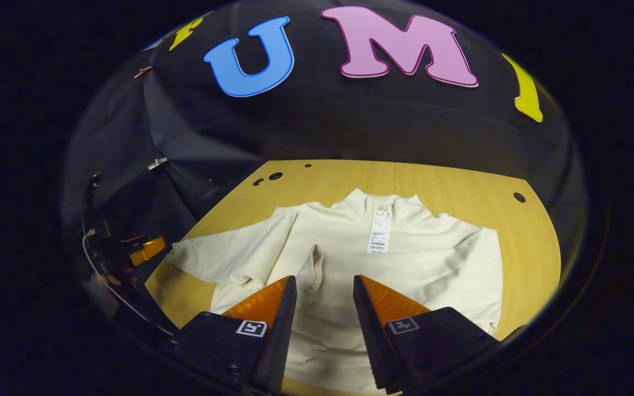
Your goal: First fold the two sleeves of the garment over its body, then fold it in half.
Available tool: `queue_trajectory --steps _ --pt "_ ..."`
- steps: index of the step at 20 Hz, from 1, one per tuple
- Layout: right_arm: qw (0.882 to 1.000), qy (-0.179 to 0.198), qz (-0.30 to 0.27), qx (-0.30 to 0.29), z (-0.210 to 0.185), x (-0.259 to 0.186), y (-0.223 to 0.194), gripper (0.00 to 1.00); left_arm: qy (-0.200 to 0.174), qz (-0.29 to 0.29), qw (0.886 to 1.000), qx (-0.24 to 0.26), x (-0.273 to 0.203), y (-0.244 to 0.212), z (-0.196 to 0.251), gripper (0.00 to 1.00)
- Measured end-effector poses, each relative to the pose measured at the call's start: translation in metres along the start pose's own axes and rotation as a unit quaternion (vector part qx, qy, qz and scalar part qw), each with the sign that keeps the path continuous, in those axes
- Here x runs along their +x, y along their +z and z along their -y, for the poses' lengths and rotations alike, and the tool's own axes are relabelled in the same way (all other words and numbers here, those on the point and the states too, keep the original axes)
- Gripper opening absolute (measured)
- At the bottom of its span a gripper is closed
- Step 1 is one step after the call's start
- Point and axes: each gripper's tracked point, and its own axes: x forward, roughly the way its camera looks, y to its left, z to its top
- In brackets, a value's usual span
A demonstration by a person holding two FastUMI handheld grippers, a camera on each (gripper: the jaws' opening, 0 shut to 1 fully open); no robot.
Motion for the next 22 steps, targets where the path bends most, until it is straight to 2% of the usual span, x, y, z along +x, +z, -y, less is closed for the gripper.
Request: queue_trajectory --steps 4,10,12,16,18,20,21,22 --pt "1.0 -0.006 0.001 -0.008 0.021 -0.039 -0.001 0.64 0.012 -0.068 0.997 -0.025 0.033 -0.032 -0.004 0.95" --pt "0.999 -0.032 0.02 0.039 0.053 -0.098 -0.003 0.64 0.043 -0.113 0.993 -0.015 0.06 -0.052 -0.014 0.95" --pt "0.998 -0.042 0.02 0.044 0.066 -0.112 -0.007 0.64 0.043 -0.113 0.993 -0.011 0.064 -0.053 -0.014 0.95" --pt "0.995 -0.063 0.019 0.079 0.089 -0.126 -0.015 0.64 0.026 -0.121 0.992 0.001 0.069 -0.054 -0.011 0.95" --pt "0.994 -0.067 0.019 0.089 0.095 -0.128 -0.017 0.64 -0.008 -0.116 0.993 -0.038 0.07 -0.055 -0.003 0.92" --pt "0.994 -0.065 0.02 0.089 0.096 -0.129 -0.016 0.64 -0.015 -0.12 0.992 -0.047 0.068 -0.056 -0.005 0.72" --pt "0.994 -0.064 0.021 0.086 0.095 -0.128 -0.016 0.64 -0.021 -0.128 0.991 -0.044 0.068 -0.058 -0.003 0.67" --pt "0.994 -0.062 0.021 0.083 0.095 -0.129 -0.016 0.64 -0.027 -0.136 0.99 -0.04 0.07 -0.058 -0.001 0.48"
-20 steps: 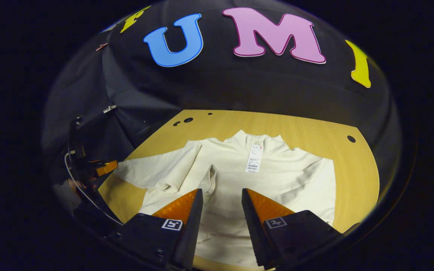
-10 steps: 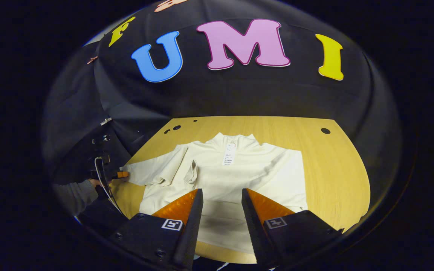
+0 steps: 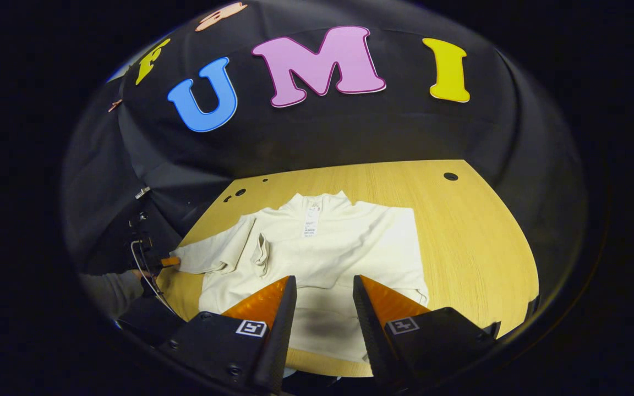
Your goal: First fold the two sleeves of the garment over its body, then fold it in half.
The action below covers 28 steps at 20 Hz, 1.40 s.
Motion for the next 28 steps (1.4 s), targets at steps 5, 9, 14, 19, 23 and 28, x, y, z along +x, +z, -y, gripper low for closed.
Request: queue_trajectory --steps 5,9,14,19,23,28 --pt "1.0 0.006 -0.006 0.003 0.001 0.0 -0.006 0.64 -0.019 -0.007 1.0 -0.008 -0.002 0.007 0.004 0.19" --pt "1.0 0.006 -0.007 0.005 0.007 0.001 -0.007 0.64 -0.018 0.011 1.0 0.009 -0.01 0.01 0.008 0.1" --pt "1.0 0.013 -0.016 0.005 0.009 0.005 -0.01 0.64 -0.051 0.074 0.996 0.014 -0.044 0.035 0.038 0.08" --pt "1.0 0.017 -0.021 0.011 0.015 0.01 -0.01 0.64 -0.102 0.123 0.987 0.033 -0.088 0.063 0.092 0.07" --pt "1.0 0.014 -0.021 0.019 0.025 0.01 -0.011 0.64 -0.149 0.155 0.975 0.063 -0.126 0.082 0.157 0.07" --pt "0.999 0.004 -0.015 0.038 0.044 0.006 -0.01 0.64 -0.211 0.184 0.955 0.097 -0.169 0.097 0.248 0.06"
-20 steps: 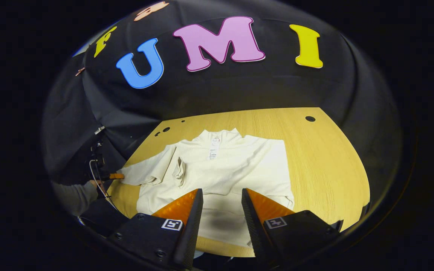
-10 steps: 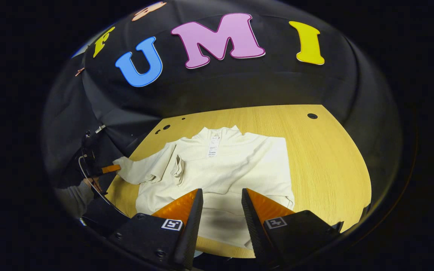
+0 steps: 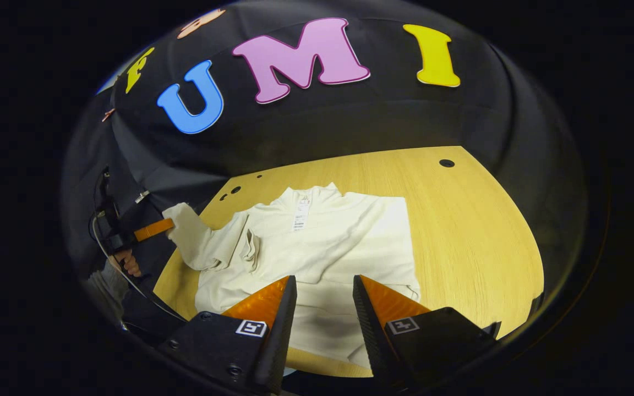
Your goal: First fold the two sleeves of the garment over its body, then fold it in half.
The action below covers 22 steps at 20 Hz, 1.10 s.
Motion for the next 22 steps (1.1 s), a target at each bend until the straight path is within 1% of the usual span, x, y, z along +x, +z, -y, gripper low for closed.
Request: queue_trajectory --steps 2,4,8,12,15,18,22 --pt "1.0 -0.005 0.001 0.009 0.008 -0.002 -0.001 0.64 -0.029 0.004 0.999 0.012 0.007 0.01 0.036 0.07" --pt "1.0 -0.008 0.0 0.017 0.014 -0.004 -0.003 0.64 -0.053 0.0 0.998 0.028 0.015 0.011 0.066 0.06" --pt "0.999 -0.02 -0.004 0.033 0.032 -0.009 -0.01 0.64 -0.103 -0.017 0.993 0.054 0.026 -0.005 0.132 0.06" --pt "0.998 -0.033 -0.009 0.057 0.048 -0.013 -0.015 0.64 -0.147 -0.041 0.985 0.078 0.035 -0.036 0.188 0.06" --pt "0.997 -0.039 -0.01 0.063 0.056 -0.018 -0.02 0.64 -0.161 -0.061 0.981 0.092 0.05 -0.064 0.219 0.07" --pt "0.997 -0.046 -0.012 0.065 0.062 -0.016 -0.025 0.64 -0.165 -0.083 0.976 0.114 0.066 -0.093 0.241 0.07" --pt "0.995 -0.053 -0.019 0.077 0.069 -0.021 -0.035 0.64 -0.154 -0.114 0.97 0.152 0.088 -0.131 0.259 0.07"
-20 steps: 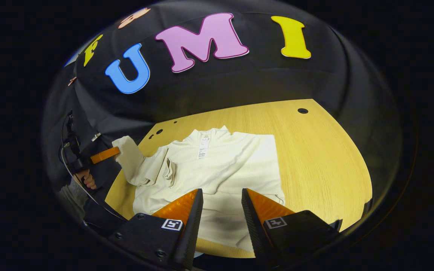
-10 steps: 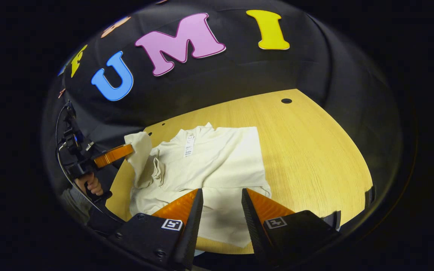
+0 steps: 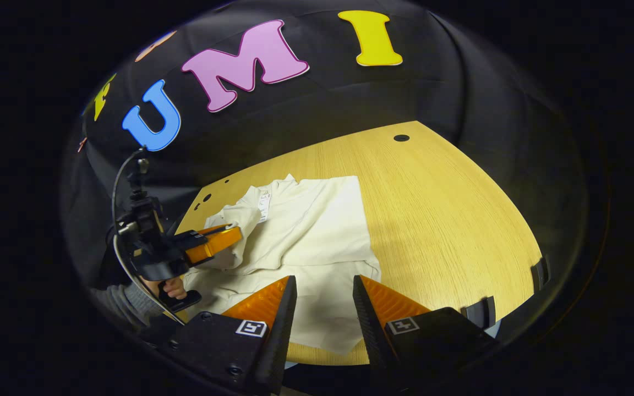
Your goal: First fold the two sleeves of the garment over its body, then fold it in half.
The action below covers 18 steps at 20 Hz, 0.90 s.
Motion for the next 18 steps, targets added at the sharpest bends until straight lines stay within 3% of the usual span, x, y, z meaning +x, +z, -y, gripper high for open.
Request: queue_trajectory --steps 5,8,9,10,13,14,18 --pt "1.0 -0.009 -0.002 0.005 0.009 -0.001 -0.002 0.64 0.011 -0.024 0.999 0.021 0.021 -0.025 0.014 0.08" --pt "1.0 -0.014 -0.005 0.007 0.014 0.0 -0.005 0.64 0.023 -0.033 0.998 0.039 0.021 -0.034 0.013 0.25" --pt "1.0 -0.014 -0.006 0.005 0.014 0.002 -0.006 0.64 0.022 -0.032 0.998 0.046 0.02 -0.034 0.014 0.25" --pt "1.0 -0.015 -0.007 0.0 0.014 0.003 -0.008 0.64 0.024 -0.03 0.998 0.054 0.016 -0.034 0.015 0.36" --pt "1.0 -0.017 -0.016 -0.007 0.016 0.006 -0.014 0.64 0.033 -0.021 0.997 0.07 0.003 -0.031 0.012 0.43" --pt "1.0 -0.016 -0.018 -0.007 0.014 0.008 -0.016 0.64 0.032 -0.022 0.997 0.068 -0.004 -0.032 0.013 0.5" --pt "0.999 -0.016 -0.029 -0.022 0.012 0.012 -0.026 0.64 0.018 -0.026 0.998 0.051 -0.036 -0.04 0.013 0.55"
